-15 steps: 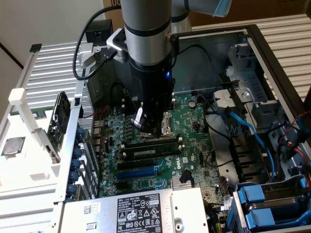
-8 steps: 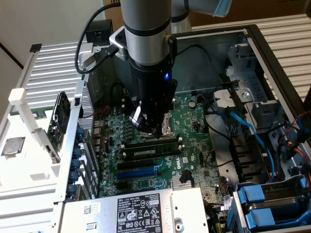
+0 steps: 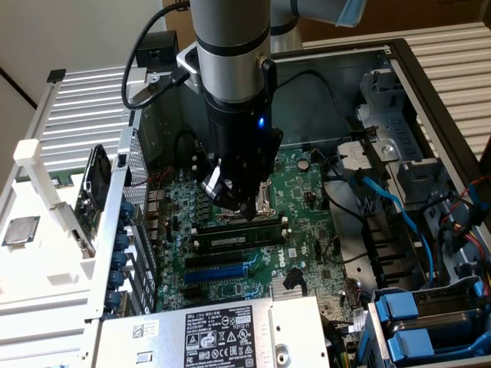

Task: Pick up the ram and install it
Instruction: 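Press down the ram until it locks into place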

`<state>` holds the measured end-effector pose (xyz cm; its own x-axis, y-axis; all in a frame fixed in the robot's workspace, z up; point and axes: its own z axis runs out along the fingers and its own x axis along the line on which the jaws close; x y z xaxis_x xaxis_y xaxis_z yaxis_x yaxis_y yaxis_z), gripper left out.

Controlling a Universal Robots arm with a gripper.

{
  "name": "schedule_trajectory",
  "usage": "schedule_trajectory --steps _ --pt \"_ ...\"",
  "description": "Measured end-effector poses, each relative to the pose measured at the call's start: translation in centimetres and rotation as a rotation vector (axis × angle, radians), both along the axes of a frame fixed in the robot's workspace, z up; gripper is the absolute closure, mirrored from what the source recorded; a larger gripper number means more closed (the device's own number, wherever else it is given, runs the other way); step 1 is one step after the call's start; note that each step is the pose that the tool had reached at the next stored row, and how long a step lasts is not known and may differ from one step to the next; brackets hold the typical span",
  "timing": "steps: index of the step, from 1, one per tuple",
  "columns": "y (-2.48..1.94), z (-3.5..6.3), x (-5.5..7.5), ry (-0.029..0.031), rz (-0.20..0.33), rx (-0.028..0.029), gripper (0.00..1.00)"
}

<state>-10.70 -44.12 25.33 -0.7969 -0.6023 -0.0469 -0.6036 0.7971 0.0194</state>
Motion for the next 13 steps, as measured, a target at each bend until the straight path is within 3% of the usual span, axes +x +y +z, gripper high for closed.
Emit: schedule_trajectory --steps 8,13 --pt "0.0 0.0 0.0 0.0038 -0.072 -0.0212 0.9" --pt "0.0 0.0 0.0 0.0092 -0.12 -0.0309 0.9"
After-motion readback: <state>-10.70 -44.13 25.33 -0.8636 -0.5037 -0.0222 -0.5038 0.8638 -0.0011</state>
